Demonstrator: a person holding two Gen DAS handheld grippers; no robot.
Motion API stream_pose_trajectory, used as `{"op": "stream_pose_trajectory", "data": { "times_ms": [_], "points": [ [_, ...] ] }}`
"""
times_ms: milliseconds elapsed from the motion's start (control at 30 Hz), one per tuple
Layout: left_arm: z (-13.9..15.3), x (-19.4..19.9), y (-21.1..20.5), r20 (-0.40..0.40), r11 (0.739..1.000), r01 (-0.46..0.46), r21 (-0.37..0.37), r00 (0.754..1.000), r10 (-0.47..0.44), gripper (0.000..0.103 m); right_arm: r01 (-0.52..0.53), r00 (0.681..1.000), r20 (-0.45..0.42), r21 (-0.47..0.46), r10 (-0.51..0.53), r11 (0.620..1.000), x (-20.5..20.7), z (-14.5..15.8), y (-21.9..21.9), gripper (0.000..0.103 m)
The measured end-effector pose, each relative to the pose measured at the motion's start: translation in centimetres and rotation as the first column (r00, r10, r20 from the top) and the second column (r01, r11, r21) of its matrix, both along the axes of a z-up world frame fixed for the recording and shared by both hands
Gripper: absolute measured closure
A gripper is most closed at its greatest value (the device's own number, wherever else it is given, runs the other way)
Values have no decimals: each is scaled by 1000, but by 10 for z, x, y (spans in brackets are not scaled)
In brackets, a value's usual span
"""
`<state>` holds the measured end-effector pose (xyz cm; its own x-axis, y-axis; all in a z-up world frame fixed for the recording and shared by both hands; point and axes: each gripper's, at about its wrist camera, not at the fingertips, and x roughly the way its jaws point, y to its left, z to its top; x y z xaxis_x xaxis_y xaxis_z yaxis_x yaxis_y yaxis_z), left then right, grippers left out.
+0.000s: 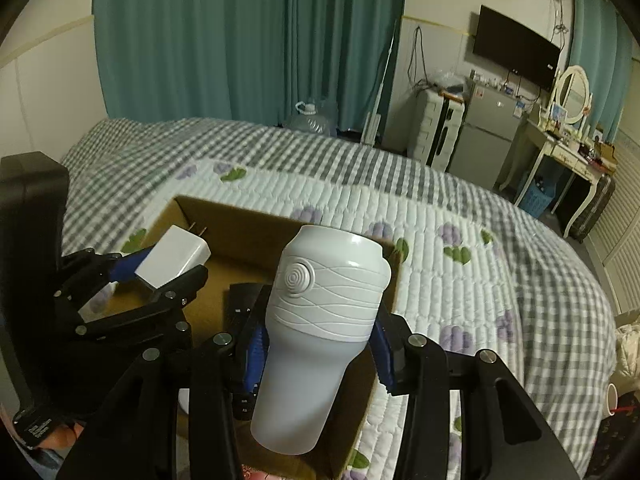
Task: Organize rigid objects
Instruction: 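Lower the charger and bottle into the box and open both grippers, then grasp the pink rose card case with the right gripper while the left grasps the other white charger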
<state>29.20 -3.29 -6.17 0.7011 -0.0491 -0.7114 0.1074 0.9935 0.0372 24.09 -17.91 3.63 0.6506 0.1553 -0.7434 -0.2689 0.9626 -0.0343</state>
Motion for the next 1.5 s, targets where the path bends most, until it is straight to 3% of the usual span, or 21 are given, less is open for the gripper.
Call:
{"op": "stream_pose_trajectory", "data": {
  "times_ms": [300, 433, 767, 1067, 1100, 1167, 1233, 1333, 1433, 1500],
  "points": [
    [-9, 2, -1, -18, 1000, -5, -13, 1000, 5, 60, 6, 1000, -28, 4, -6, 1000, 6, -21, -4, 60],
    [4, -4, 4, 16, 999, -17, -35, 1000, 18, 48, 7, 1000, -26, -4, -7, 1000, 6, -19, -3, 60],
    [43, -16, 19, 106, 999, -39, -29, 993, 42, 48, 7, 999, -37, -26, -8, 1000, 19, -22, 5, 60],
    [47, -16, 26, 122, 998, -57, -33, 991, 61, 48, 19, 999, -45, -43, -21, 999, 32, -35, 15, 59],
    [49, -18, 27, 124, 998, -56, -35, 990, 60, 48, 45, 998, -39, -32, -46, 998, 33, -34, 13, 58],
    [54, -24, 29, 133, 998, -52, -37, 990, 57, 48, 67, 996, -54, 14, -66, 998, 34, -32, 6, 36],
    [60, -30, 32, 139, 998, -52, -37, 989, 57, 48, 77, 996, -39, 54, -75, 996, 31, -25, 1, 35],
    [74, -43, 37, 153, 998, -53, -40, 987, 58, 48, 83, 997, 3, 42, -83, 996, 19, -5, -3, 35],
    [92, -66, 45, 181, 997, -61, -48, 981, 68, 35, 80, 995, 49, 42, -82, 996, 0, 23, -3, 26],
    [102, -80, 49, 195, 997, -61, -51, 978, 70, 33, 69, 994, 78, 47, -73, 996, -17, 44, -2, 23]
  ]
}}
